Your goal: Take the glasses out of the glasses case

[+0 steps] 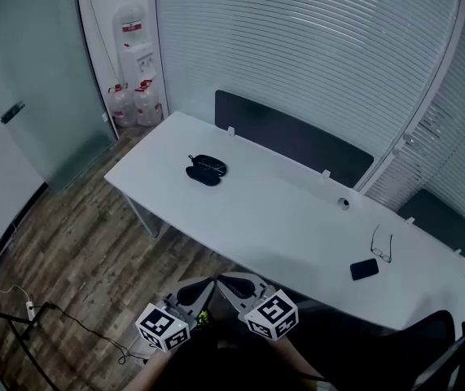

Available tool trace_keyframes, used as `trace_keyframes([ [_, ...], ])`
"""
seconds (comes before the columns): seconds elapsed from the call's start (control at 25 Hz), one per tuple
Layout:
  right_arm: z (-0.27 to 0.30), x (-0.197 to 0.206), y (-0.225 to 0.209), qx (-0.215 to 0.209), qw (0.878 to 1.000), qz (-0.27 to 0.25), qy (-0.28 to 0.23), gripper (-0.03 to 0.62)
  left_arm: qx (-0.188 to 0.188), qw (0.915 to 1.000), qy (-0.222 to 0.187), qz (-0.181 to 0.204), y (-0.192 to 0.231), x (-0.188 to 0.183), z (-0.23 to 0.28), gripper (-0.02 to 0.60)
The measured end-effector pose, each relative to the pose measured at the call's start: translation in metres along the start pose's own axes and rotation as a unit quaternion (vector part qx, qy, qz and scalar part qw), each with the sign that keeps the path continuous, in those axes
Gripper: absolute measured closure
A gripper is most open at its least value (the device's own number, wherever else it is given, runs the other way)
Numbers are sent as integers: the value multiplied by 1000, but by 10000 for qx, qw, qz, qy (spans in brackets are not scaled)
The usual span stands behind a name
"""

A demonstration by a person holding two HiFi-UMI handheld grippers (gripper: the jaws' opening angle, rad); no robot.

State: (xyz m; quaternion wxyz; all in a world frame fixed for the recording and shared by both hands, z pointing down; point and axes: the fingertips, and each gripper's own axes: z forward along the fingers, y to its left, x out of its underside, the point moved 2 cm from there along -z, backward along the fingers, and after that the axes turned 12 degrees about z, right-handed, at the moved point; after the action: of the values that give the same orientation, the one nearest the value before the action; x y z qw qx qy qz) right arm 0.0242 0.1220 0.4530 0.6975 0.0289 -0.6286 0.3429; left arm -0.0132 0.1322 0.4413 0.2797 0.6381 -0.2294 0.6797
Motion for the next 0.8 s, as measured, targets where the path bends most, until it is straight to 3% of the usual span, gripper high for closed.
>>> trace_keyframes([
  [0.32,43,-14,-19,95,9998,117,161,577,11,9999,10,-108,48,2,9,572],
  [0.8,100,-53,-52,349,9993,-110,91,576,201,9996,-182,-55,121,-14,31,572],
])
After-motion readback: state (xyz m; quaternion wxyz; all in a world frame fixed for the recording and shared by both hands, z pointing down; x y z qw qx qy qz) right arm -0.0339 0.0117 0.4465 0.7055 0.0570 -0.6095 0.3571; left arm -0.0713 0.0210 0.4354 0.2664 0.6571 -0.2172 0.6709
